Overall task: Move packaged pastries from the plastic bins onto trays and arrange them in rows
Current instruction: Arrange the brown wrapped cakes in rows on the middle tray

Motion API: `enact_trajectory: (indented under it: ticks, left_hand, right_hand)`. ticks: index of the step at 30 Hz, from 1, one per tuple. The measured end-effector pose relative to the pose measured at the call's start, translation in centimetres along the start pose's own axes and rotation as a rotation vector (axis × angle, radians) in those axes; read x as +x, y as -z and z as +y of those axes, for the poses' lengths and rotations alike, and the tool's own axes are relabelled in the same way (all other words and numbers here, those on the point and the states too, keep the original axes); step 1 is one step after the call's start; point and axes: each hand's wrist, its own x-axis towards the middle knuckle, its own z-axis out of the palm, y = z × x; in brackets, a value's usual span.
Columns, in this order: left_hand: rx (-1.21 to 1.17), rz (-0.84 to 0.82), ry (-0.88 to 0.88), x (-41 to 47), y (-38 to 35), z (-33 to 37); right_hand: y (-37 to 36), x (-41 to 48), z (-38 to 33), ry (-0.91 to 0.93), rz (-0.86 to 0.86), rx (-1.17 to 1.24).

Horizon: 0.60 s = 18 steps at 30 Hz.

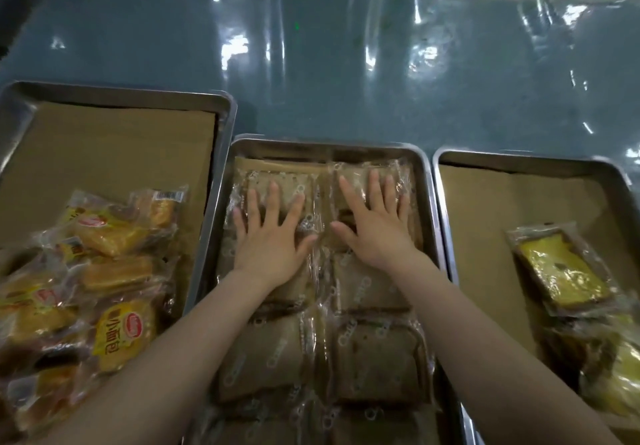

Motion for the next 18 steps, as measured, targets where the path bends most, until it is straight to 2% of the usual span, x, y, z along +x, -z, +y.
enact_trajectory:
  ticks: [6, 10, 14, 18]
  left_hand:
    - [0.009, 0.019, -0.006, 3.5, -0.1, -0.6]
    - [0.003, 0.040, -0.012, 3.1, 0.3, -0.5]
    - [-0.014, 0.157, -0.061, 0.3, 1.8, -0.1]
    - [-0.062, 0.066, -0.041, -5.7, 1.0, 0.5]
  right_hand:
    - [-0.6, 0.5, -0.7, -0.030, 0.062, -0.090]
    - [0.4, 0.3, -0.9, -0.036, 0.022, -0.113]
    - [1.7, -1.8, -1.3, -0.001, 0.062, -0.021]
    - [1.3, -7.0, -1.1, 0.052, 0.180, 0.128]
